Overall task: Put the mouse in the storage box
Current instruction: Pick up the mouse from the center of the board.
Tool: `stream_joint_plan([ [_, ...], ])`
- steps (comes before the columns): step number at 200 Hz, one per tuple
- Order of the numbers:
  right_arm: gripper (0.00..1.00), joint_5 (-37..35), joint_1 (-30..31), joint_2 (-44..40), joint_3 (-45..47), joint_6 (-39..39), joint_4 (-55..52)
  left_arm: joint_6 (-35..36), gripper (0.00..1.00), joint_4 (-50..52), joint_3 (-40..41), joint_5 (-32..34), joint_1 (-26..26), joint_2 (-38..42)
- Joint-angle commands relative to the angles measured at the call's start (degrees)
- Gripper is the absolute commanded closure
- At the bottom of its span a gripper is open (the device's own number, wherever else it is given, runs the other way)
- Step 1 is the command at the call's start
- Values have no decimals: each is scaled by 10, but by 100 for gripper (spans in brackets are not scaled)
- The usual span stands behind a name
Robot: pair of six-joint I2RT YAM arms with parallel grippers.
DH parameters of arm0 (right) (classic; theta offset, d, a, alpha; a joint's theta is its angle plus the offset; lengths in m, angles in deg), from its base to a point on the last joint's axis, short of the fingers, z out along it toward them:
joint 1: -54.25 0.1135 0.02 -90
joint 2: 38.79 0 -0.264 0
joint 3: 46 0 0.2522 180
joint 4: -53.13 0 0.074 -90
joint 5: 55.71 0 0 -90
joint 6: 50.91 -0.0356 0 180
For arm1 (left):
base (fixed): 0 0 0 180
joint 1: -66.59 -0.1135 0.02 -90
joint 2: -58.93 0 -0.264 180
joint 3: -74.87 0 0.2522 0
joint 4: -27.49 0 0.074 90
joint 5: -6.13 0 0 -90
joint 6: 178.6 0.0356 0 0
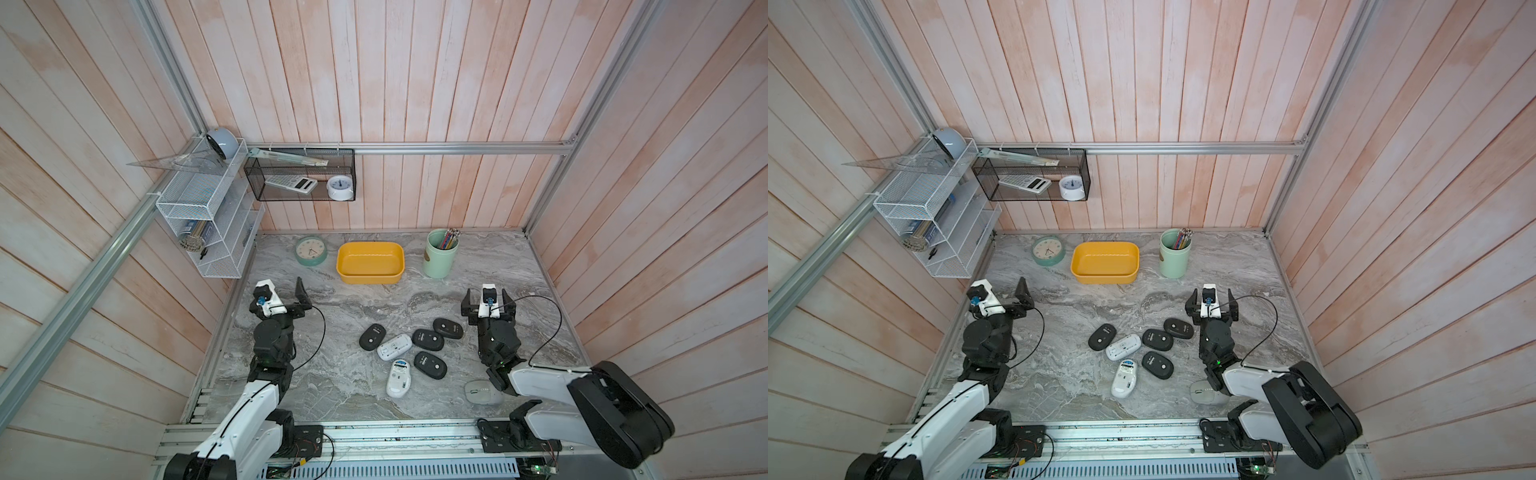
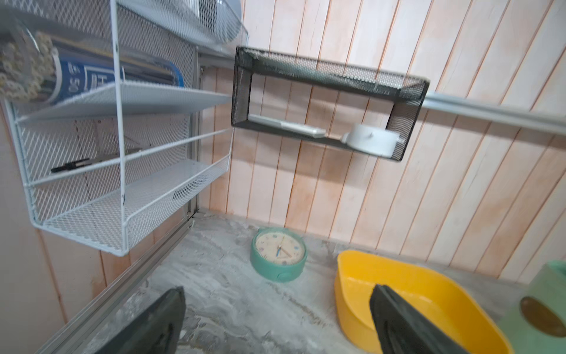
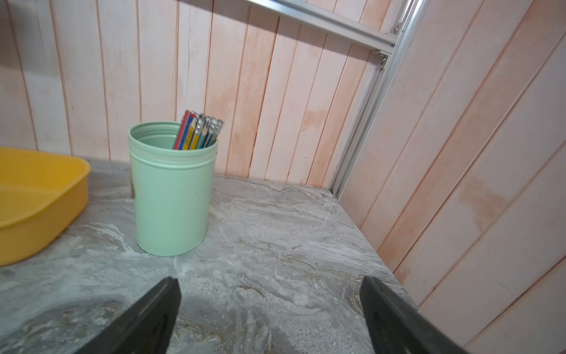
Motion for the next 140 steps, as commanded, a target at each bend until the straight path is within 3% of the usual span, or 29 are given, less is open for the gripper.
stream_joint_plan([
  [1,2,-50,27,-128,-29,-65,-171,-95,0,187,-40,-15,4,42],
  [21,2,71,-13,-278,-150,-222,-576,-212,0,310,-95,8,3,60],
  [40,2,104,-69,-335,-191,-333,-714,-337,0,477,-158,44,2,45],
  [54,2,94,-103,-366,-211,-405,-815,-374,0,561,-191,16,-6,20],
  [81,2,166,-158,-424,-202,-433,-898,-365,0,590,-204,-147,-50,-43],
  [100,2,177,-170,-445,-195,-458,-946,-347,0,619,-222,-205,-46,-102],
  [127,3,186,-170,-414,-221,-472,-1019,-300,0,724,-289,-125,39,-170],
  [140,3,207,-170,-391,-227,-473,-1030,-291,0,751,-308,-115,81,-193],
])
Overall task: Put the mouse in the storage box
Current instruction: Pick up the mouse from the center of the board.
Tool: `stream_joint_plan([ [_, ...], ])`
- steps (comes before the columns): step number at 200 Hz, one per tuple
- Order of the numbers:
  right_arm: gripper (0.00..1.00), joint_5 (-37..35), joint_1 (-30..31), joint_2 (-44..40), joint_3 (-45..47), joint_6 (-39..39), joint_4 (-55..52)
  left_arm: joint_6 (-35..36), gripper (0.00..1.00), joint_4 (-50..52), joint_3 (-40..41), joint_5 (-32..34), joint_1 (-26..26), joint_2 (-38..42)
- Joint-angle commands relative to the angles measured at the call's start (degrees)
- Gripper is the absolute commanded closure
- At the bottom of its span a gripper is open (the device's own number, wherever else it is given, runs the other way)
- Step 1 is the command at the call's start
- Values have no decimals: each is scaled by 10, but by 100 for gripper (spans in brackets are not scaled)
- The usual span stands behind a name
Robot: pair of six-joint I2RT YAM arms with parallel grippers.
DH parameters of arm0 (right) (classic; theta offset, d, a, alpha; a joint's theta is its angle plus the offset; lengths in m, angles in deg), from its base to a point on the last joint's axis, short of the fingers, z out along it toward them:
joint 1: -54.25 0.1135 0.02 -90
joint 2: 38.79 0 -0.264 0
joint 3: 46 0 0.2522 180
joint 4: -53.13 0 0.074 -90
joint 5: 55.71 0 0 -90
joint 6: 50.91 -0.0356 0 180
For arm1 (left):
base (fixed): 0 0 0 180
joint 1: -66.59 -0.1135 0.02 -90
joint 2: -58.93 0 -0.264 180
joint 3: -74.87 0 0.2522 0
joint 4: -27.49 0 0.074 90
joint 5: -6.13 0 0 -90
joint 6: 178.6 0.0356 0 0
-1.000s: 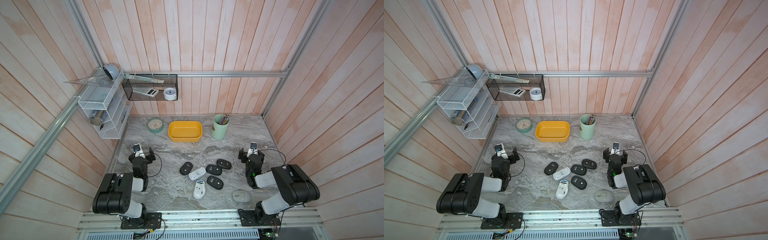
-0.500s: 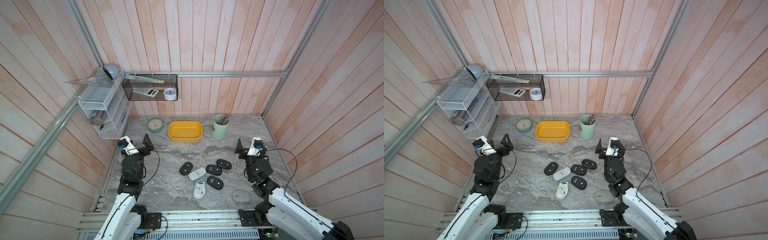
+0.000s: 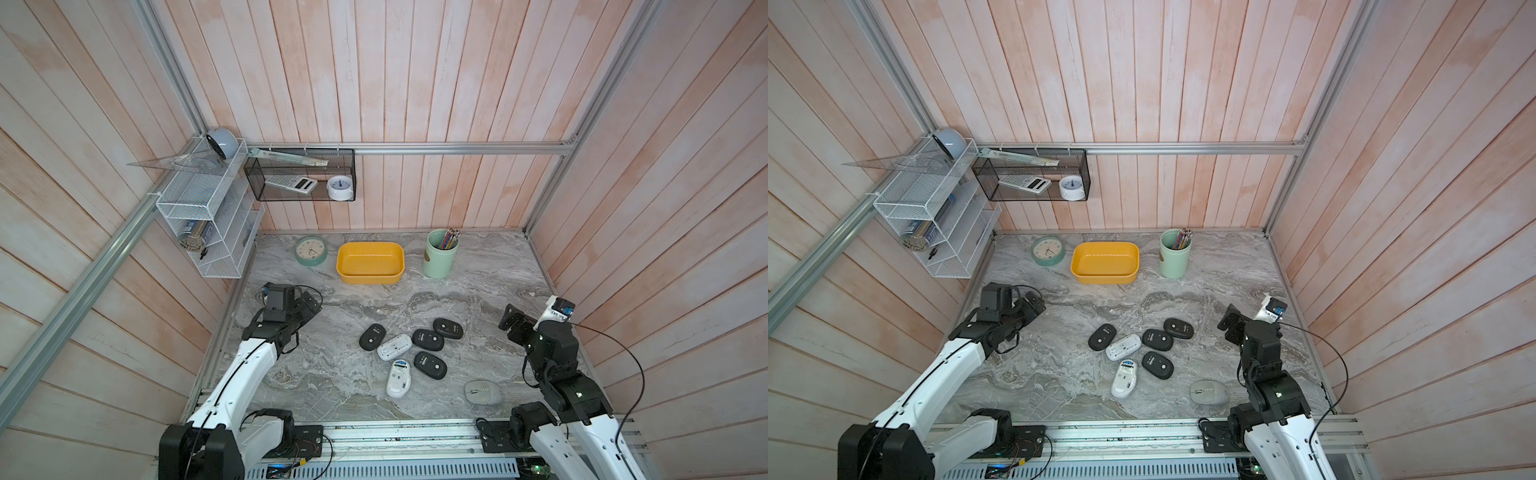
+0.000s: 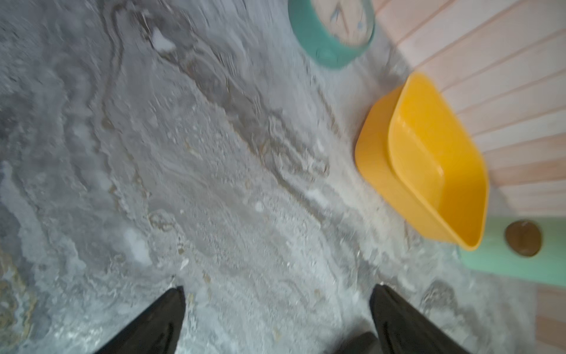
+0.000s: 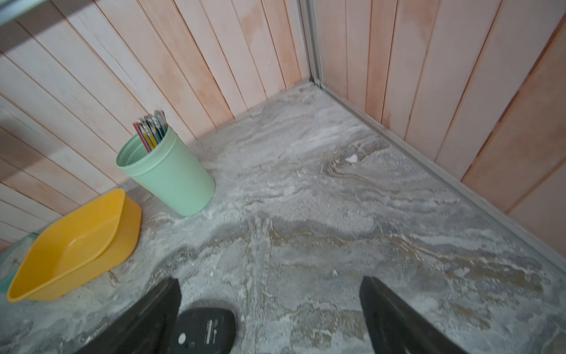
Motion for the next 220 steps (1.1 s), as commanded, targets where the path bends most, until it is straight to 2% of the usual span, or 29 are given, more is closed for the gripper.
stream_joint_plan([
  [1,3,43,-4,32,-25,-30,-89,33,0,93,-52,13,61,-25],
  [23,3,100,-4,67,-15,-15,-61,38,0,114,-61,7,115,-53],
  [48,3,127,-4,98,6,-4,-21,45,0,132,-61,17,170,-79],
  [97,3,192,-2,162,38,25,51,53,0,88,-53,5,244,-120],
  [137,3,219,5,180,72,26,100,62,9,56,-77,-13,264,-170],
  [179,3,204,22,180,85,30,123,66,19,32,-97,-44,266,-223],
  [220,3,200,28,194,83,32,129,62,25,-3,-96,-86,269,-259],
])
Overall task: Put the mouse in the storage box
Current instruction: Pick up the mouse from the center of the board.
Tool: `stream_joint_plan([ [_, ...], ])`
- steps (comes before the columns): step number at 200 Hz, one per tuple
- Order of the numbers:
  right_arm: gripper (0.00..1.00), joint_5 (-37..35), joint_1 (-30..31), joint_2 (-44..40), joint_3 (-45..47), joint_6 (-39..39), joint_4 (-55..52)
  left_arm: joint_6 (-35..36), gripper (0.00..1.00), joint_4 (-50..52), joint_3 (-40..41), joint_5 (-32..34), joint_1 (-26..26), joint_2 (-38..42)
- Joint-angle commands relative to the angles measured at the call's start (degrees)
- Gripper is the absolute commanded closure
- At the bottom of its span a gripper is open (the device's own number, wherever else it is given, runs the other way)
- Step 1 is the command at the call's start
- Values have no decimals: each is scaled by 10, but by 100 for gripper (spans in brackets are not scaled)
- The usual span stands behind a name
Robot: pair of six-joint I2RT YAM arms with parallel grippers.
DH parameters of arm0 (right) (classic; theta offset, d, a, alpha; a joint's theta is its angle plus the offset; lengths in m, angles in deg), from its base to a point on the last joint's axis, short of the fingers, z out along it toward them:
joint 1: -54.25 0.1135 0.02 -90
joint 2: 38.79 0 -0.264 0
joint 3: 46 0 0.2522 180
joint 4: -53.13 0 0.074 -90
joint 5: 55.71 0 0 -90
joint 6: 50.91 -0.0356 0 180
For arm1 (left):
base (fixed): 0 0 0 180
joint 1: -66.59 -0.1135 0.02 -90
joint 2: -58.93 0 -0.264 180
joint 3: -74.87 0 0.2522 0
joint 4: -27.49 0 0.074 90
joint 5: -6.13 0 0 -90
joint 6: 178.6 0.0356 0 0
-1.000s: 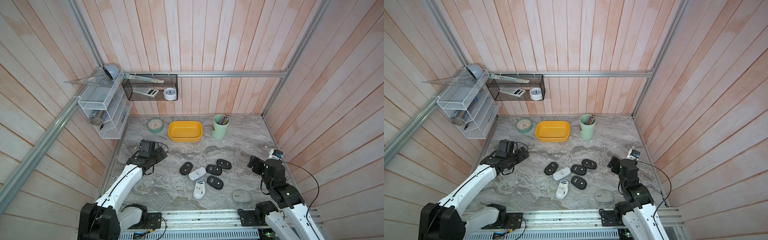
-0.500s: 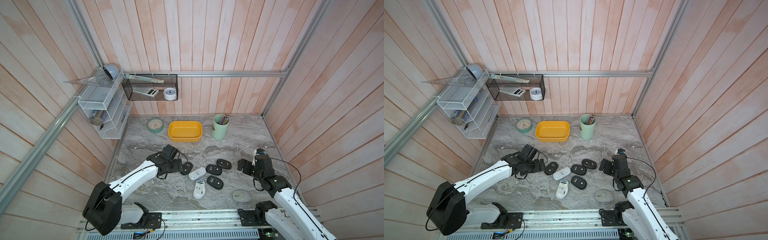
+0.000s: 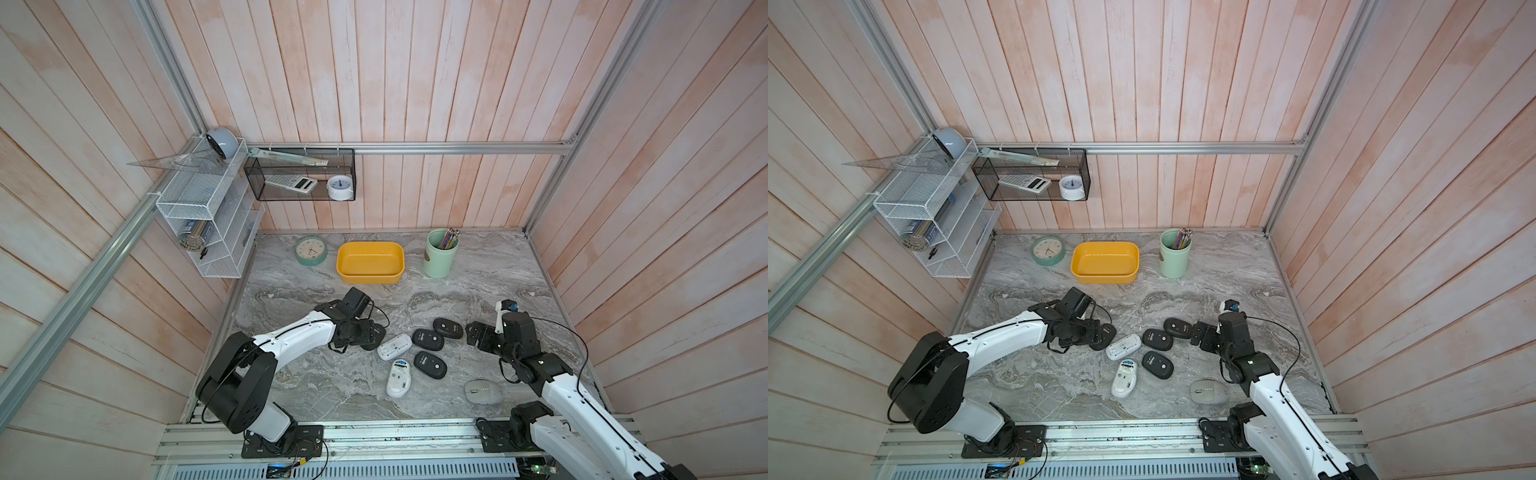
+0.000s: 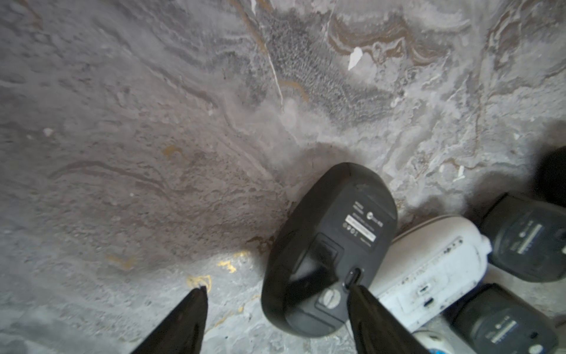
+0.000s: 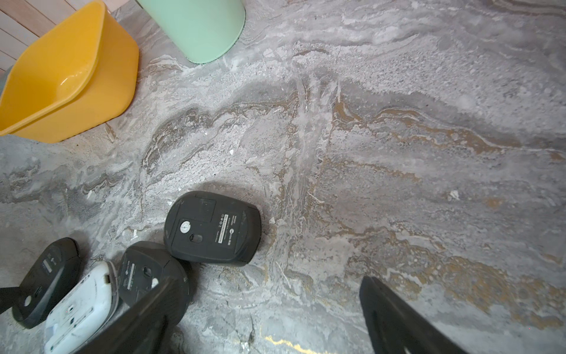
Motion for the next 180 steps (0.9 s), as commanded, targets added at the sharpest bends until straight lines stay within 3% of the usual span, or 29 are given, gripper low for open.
stream_joint_plan([
  [1,3,-3,7,6,2,9,15,0,25,-34,-11,-35,4,-18],
  [80,3,-19,17,4,3,11,16,-2,39,-52,-20,-65,17,-77],
  [180,3,-28,20,-8,8,10,14,-31,72,-80,-12,-55,20,-75],
])
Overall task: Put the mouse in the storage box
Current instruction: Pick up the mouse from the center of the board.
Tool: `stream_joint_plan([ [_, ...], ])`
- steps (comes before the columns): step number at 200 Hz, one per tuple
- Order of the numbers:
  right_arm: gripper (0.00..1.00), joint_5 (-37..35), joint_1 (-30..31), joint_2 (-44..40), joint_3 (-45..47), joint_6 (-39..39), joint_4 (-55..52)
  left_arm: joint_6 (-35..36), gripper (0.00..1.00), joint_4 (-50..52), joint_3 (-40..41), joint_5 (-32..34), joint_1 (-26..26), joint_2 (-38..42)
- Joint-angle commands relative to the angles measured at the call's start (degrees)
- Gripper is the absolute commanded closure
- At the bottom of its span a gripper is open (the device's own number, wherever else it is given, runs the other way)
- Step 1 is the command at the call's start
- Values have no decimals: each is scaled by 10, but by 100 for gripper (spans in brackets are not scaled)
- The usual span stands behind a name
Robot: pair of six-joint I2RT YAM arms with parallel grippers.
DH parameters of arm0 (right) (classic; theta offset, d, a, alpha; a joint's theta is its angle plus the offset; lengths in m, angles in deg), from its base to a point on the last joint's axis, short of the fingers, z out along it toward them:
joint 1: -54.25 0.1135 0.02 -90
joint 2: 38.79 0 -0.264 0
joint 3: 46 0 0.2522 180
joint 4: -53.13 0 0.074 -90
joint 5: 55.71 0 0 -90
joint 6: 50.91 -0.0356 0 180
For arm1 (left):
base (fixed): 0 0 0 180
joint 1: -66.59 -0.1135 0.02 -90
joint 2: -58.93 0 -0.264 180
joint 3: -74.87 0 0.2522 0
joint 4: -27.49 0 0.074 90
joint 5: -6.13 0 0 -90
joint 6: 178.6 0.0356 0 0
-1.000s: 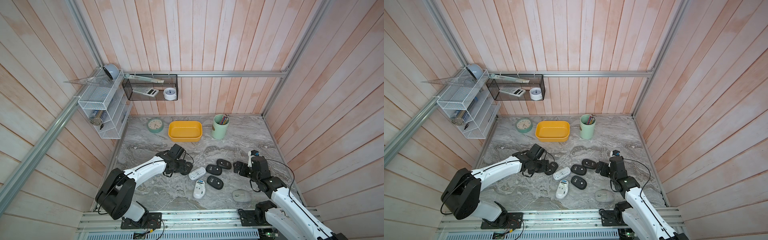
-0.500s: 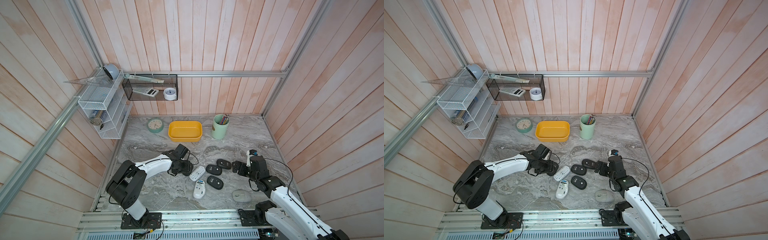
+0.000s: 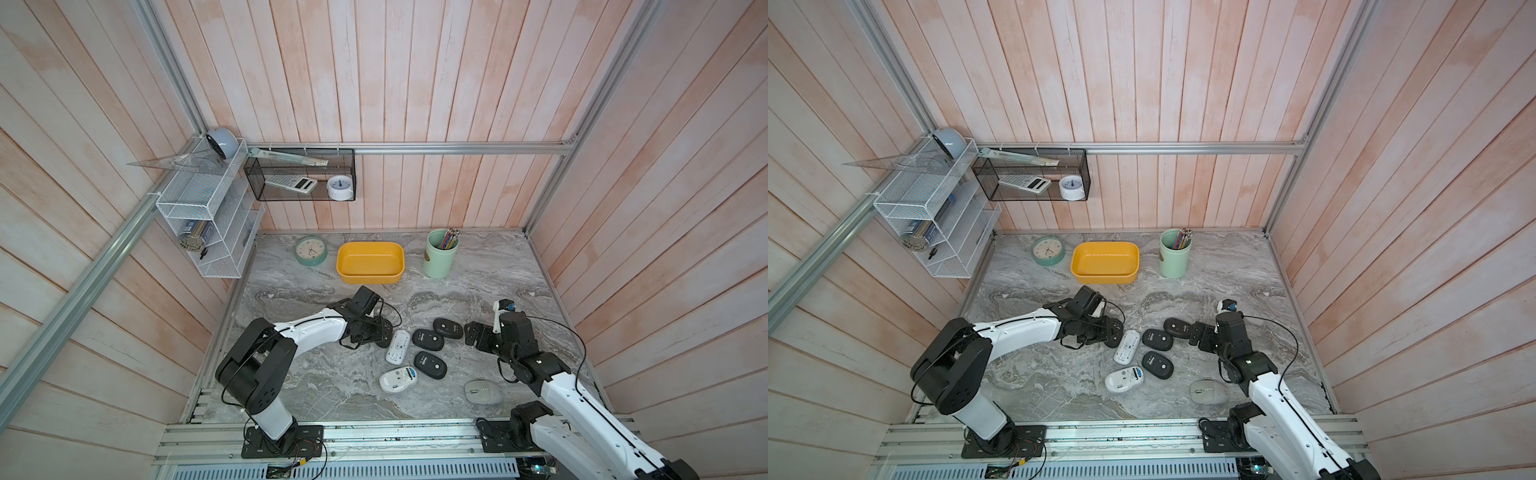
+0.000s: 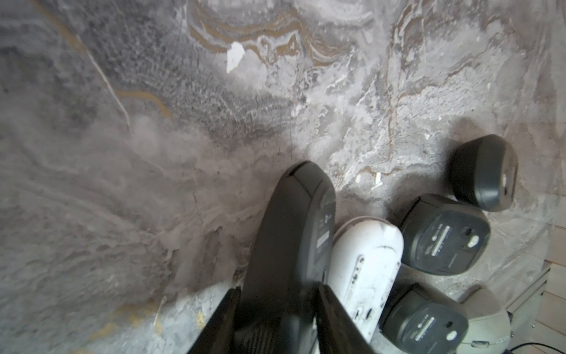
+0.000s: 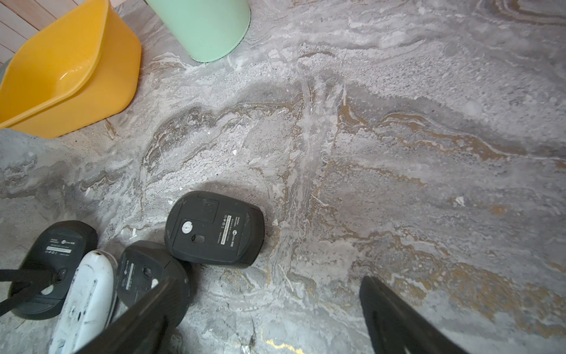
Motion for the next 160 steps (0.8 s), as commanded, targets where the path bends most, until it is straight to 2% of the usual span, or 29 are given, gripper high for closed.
stream_joint_plan([
  [1,3,-12,4,-11,8,7,8,-7,72,23,8,34,3,-8],
  [53,3,-15,4,-20,10,5,7,-8,85,42,-12,91,3,26],
  [101,3,-21,4,-22,9,5,2,6,89,90,-72,137,2,24],
  [160,3,-46,4,-50,17,6,3,48,91,201,-194,207,3,-1],
])
